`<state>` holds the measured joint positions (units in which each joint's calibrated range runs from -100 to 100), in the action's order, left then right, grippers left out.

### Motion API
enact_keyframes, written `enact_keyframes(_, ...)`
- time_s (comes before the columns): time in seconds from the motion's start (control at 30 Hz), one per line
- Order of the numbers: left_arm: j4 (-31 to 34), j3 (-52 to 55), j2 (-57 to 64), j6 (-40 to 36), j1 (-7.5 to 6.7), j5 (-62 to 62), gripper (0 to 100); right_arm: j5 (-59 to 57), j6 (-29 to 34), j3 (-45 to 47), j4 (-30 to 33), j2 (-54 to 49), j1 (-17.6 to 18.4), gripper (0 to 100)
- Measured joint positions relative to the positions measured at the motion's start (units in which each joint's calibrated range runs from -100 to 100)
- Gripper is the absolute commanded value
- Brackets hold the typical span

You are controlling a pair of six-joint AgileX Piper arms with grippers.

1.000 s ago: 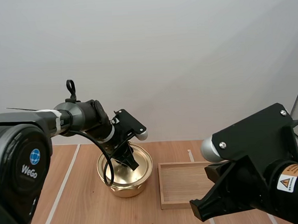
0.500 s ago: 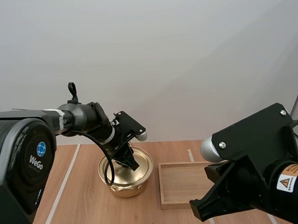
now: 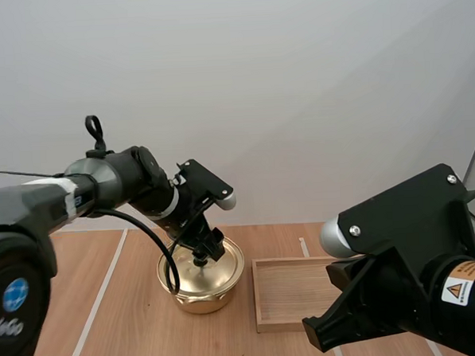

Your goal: Open the lid, put the grape in the pot, and close it

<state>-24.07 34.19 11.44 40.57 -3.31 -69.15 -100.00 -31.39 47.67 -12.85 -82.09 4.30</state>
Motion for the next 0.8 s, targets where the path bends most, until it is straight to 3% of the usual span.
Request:
enact_keyframes(0.43, -0.1, 0.0, 33.5, -4.1, 0.0, -8.9, 100, 0.0, 0.0, 0.0, -1.2, 0.0, 0.0, 0)
enact_keyframes(0.47, -0.1, 0.0, 35.9, -4.7, 0.0, -9.0, 97, 0.0, 0.0, 0.0, -1.3, 0.0, 0.0, 0)
enact_keyframes(0.57, 0.0, 0.0, 42.0, -6.6, 0.0, -9.9, 72, 0.0, 0.0, 0.0, -1.3, 0.0, 0.0, 0)
enact_keyframes(0.77, 0.2, 0.0, 53.7, -9.1, 0.0, -14.1, 0, 0.0, 0.1, 0.0, -3.1, 0.0, 0.0, 0)
enact_keyframes(0.8, 0.2, 0.0, 54.4, -9.1, 0.0, -14.5, 0, 0.0, 0.1, 0.0, -3.1, 0.0, 0.0, 0)
